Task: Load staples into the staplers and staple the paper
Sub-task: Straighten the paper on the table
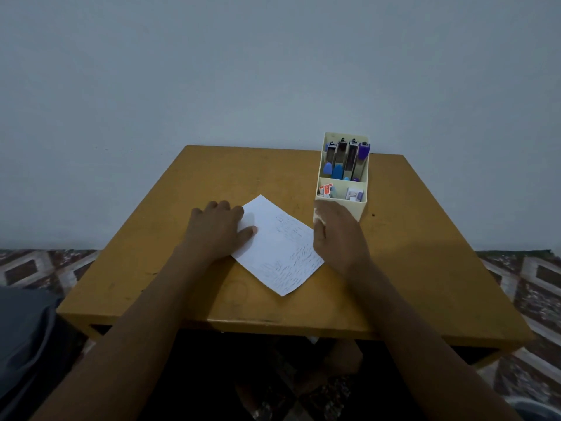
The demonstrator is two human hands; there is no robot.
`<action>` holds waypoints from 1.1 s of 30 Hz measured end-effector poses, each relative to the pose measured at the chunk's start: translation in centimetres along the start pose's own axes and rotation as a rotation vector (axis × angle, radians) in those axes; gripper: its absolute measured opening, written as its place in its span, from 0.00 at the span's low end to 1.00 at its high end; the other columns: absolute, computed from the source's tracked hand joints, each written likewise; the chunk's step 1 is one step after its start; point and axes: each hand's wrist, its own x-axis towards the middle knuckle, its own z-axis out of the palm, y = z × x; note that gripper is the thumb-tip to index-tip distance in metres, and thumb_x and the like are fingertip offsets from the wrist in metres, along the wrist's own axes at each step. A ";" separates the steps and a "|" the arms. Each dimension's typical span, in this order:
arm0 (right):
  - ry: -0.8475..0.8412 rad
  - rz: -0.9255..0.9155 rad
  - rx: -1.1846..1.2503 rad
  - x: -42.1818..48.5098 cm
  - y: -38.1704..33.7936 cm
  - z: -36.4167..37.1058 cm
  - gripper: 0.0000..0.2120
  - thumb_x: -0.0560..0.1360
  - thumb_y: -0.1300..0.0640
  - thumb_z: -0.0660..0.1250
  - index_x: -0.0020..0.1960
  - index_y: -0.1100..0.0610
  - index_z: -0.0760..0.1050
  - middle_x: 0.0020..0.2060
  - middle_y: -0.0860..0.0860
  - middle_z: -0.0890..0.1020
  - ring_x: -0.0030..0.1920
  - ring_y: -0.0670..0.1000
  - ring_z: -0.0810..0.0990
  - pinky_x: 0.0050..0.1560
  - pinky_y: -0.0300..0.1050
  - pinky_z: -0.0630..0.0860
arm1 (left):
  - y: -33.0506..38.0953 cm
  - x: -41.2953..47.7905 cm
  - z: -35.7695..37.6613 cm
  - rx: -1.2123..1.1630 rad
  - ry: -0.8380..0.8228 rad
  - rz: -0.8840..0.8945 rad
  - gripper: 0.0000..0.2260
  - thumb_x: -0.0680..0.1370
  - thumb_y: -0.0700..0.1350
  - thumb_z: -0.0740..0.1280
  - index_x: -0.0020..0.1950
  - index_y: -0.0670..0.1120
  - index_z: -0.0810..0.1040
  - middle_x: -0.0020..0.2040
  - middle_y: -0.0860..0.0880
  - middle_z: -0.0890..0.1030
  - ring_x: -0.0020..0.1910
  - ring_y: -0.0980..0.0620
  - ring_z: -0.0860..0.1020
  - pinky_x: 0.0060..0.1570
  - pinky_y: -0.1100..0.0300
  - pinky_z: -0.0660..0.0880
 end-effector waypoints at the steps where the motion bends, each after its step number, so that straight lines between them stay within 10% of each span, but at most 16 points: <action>1: 0.065 0.019 -0.005 0.1 0.0 -0.1 0.20 0.76 0.55 0.65 0.68 0.54 0.68 0.64 0.51 0.75 0.64 0.53 0.74 0.63 0.57 0.73 | 0.0 0.1 0.2 -0.036 0.015 -0.003 0.23 0.77 0.63 0.57 0.60 0.47 0.73 0.58 0.46 0.76 0.56 0.46 0.74 0.54 0.48 0.73; 6: 0.149 0.135 -0.045 0.9 0.0 -0.7 0.23 0.76 0.52 0.65 0.68 0.51 0.64 0.64 0.51 0.75 0.61 0.55 0.77 0.56 0.53 0.77 | 0.8 0.3 1.7 -0.273 0.020 0.291 0.21 0.80 0.44 0.57 0.74 0.52 0.65 0.74 0.40 0.64 0.73 0.41 0.63 0.69 0.45 0.64; 12: 0.158 0.178 -0.068 1.5 -0.1 -0.9 0.21 0.76 0.50 0.64 0.66 0.51 0.64 0.61 0.50 0.78 0.55 0.54 0.81 0.51 0.49 0.79 | 2.9 0.5 1.3 -0.233 0.014 0.302 0.25 0.77 0.60 0.44 0.67 0.54 0.70 0.59 0.47 0.75 0.56 0.47 0.74 0.52 0.50 0.74; 33: 0.131 0.296 -0.227 2.1 1.1 -3.9 0.25 0.76 0.35 0.53 0.62 0.53 0.69 0.54 0.49 0.80 0.50 0.52 0.81 0.46 0.43 0.75 | 6.8 -0.4 0.0 -0.103 -0.012 0.107 0.23 0.77 0.66 0.53 0.68 0.59 0.68 0.62 0.48 0.76 0.61 0.46 0.73 0.58 0.46 0.73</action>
